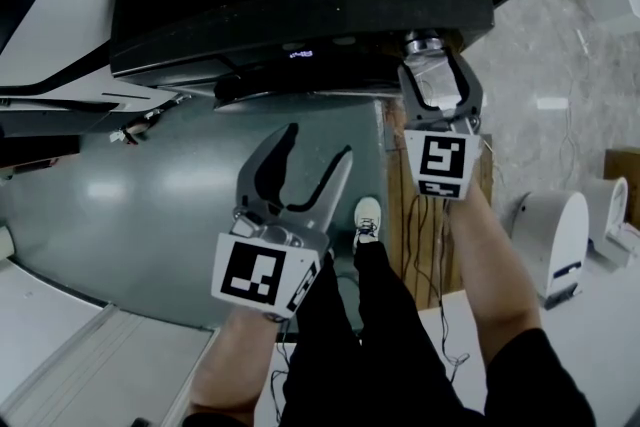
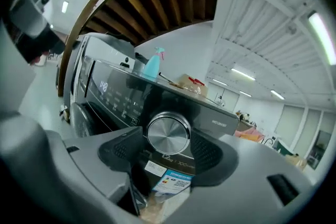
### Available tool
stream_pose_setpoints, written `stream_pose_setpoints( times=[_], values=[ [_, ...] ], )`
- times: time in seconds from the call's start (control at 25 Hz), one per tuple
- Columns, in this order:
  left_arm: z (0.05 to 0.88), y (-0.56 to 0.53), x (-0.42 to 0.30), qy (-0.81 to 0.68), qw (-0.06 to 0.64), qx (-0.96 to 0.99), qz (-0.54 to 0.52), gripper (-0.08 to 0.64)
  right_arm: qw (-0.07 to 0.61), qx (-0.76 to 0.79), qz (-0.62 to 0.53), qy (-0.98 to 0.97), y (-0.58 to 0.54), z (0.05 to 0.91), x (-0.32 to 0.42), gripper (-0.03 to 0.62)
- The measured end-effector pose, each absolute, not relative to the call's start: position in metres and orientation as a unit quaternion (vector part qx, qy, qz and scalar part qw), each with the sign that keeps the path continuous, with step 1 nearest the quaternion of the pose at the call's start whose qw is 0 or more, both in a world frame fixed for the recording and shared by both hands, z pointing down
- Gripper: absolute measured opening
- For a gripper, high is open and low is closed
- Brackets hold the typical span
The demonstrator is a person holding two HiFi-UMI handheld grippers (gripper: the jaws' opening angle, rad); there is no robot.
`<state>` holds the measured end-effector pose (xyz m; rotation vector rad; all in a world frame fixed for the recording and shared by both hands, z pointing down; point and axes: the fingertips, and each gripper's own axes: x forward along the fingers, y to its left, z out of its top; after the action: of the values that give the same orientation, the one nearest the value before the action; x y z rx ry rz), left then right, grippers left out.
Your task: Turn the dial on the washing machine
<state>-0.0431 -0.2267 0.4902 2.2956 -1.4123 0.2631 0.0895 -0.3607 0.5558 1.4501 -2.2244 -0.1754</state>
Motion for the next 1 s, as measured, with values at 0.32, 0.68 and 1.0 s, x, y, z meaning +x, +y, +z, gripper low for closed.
stream_pose_setpoints(
  times=[0.32,0.68,1.0],
  values=[
    [0.493,-0.224,-0.046,-0.511,0.218,0.826,0.092,0.253,0.219,0.544,-0.022,-0.810,-0.363,0.560,0.093,0.259],
    [0.492,-0.223,-0.048,-0.510,0.216,0.827,0.091,0.253,0.085,0.546,0.145,-0.821,-0.365,0.565,0.102,0.262],
    [0.493,-0.223,-0.049,-0.510,0.215,0.829,0.087,0.253,0.086,0.547,0.141,-0.821,-0.366,0.565,0.102,0.265]
  ],
)
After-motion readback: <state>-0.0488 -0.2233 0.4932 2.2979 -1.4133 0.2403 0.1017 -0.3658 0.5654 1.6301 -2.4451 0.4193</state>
